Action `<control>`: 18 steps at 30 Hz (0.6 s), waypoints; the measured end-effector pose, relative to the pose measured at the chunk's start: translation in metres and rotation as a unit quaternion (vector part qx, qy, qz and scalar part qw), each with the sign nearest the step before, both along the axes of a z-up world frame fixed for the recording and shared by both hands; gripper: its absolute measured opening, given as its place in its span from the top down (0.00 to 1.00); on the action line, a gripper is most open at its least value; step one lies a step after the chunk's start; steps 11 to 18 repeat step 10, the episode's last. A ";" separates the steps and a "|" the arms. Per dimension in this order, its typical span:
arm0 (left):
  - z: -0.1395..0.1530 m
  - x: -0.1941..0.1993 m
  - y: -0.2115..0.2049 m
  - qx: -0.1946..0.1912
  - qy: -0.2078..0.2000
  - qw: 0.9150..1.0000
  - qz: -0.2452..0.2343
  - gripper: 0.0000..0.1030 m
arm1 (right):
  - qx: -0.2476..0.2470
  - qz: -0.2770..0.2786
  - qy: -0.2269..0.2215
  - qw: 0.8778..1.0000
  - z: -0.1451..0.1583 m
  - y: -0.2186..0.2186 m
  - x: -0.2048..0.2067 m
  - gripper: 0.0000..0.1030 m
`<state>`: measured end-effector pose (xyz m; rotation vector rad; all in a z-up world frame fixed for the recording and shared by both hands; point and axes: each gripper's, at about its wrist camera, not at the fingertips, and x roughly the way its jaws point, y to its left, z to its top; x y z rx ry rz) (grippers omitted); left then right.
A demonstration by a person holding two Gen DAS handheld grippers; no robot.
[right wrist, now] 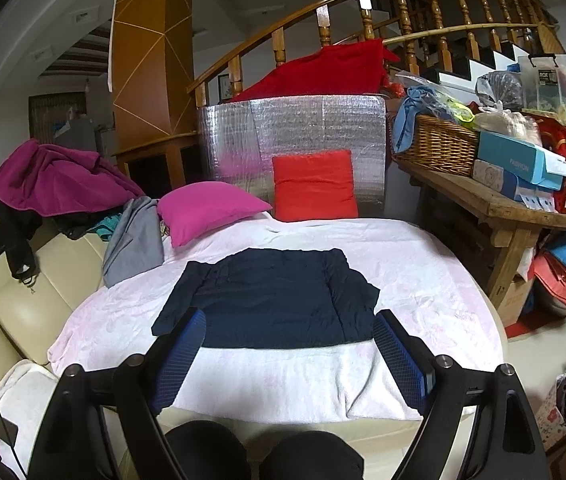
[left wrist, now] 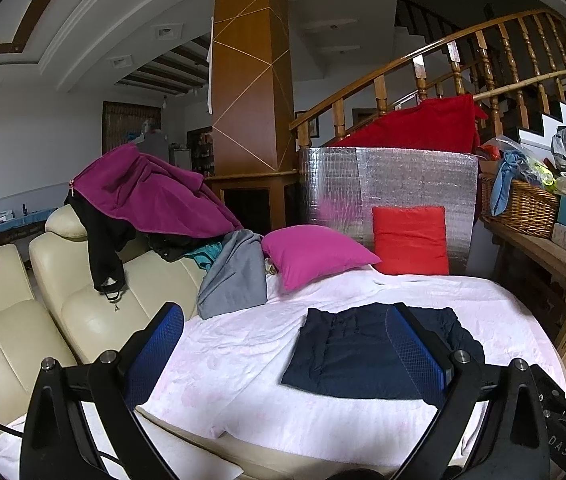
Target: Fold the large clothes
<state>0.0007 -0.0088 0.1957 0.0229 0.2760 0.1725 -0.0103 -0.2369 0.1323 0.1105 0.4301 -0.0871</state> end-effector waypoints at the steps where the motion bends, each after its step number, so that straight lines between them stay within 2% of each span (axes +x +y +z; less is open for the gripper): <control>1: 0.000 0.002 -0.001 0.002 0.000 1.000 0.001 0.02 | 0.002 -0.001 -0.001 1.000 0.001 -0.001 0.003 0.14; 7: -0.004 0.027 -0.001 -0.014 0.004 1.000 -0.028 0.02 | 0.011 -0.004 0.011 1.000 -0.002 -0.012 0.032 0.14; 10: -0.008 0.056 0.007 -0.012 0.010 0.999 -0.032 0.02 | 0.021 -0.013 0.017 1.000 -0.005 -0.027 0.058 0.14; 18: -0.008 0.056 0.007 -0.012 0.010 0.999 -0.032 0.02 | 0.021 -0.013 0.017 1.000 -0.005 -0.027 0.058 0.14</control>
